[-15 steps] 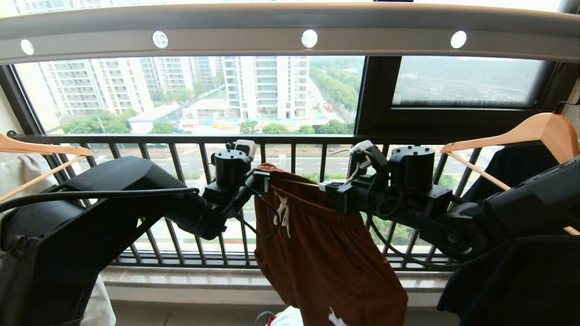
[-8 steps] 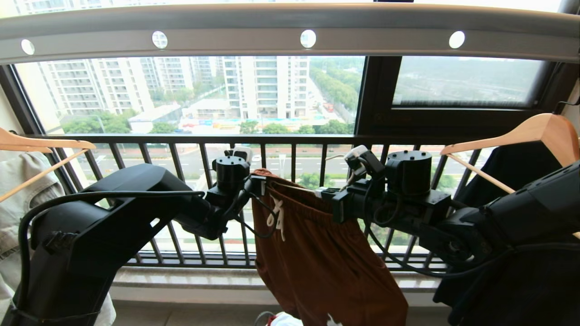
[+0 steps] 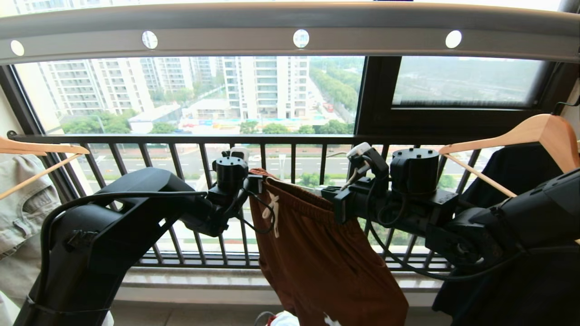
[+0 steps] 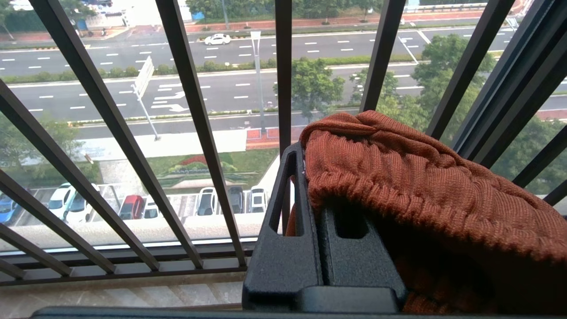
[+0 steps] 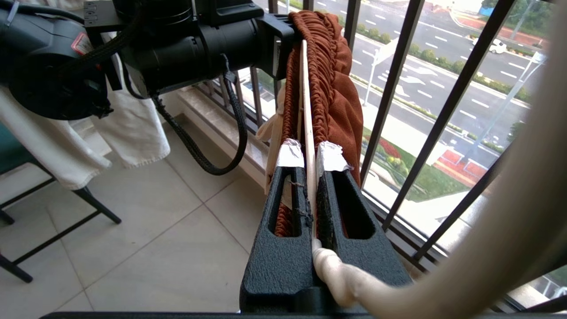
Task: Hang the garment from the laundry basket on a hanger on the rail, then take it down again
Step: Take the clothes off the clothes rack
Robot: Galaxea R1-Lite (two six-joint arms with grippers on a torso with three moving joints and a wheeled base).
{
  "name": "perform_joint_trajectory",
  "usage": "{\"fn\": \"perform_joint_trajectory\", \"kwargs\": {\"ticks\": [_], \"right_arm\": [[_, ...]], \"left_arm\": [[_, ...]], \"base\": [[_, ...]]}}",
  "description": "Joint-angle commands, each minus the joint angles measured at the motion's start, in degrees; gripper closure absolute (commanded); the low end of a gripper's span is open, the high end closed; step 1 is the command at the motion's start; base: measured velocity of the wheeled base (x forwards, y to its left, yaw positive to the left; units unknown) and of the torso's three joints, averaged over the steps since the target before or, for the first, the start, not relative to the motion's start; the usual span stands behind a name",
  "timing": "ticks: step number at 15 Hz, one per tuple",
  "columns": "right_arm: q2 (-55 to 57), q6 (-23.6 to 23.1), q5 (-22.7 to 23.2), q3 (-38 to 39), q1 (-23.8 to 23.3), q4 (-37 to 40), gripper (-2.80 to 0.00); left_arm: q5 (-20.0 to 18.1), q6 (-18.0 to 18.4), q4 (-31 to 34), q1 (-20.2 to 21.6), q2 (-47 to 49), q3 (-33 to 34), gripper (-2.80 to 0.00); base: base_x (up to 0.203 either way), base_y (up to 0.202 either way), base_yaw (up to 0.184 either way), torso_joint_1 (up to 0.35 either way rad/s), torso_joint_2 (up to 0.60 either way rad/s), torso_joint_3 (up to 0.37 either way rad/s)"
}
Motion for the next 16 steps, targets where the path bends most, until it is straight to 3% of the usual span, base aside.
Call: {"fn": "perform_joint_trajectory", "kwargs": {"ticks": [1,9,13,16], "right_arm": [[-0.84,0.02,0.12,-0.1,0.01,-0.28,0.0],[-2.49,0.63,0.12,-0.23,-0.29,-0.36,0.0],[-1.46,1.9,0.03,-0.7,-0.21,-0.59,0.0],[1.58,3.25,-0.46,-0.85,-0.14,-9.19,0.0]], "left_arm": [[0.23,-0.03,-0.23,0.03,1.22,-0.09,0.0],[0.25,0.78,-0.59,-2.97,1.32,4.45,0.0],[0.25,1.98,-0.87,-7.25,-1.86,10.18,0.0],[0.25,2.08,-0.94,-9.14,-3.88,12.66,0.0]], "base": [[0.0,0.0,0.0,0.0,0.0,0.0],[0.0,0.0,0.0,0.0,0.0,0.0],[0.0,0.0,0.0,0.0,0.0,0.0],[0.0,0.0,0.0,0.0,0.0,0.0]]}}
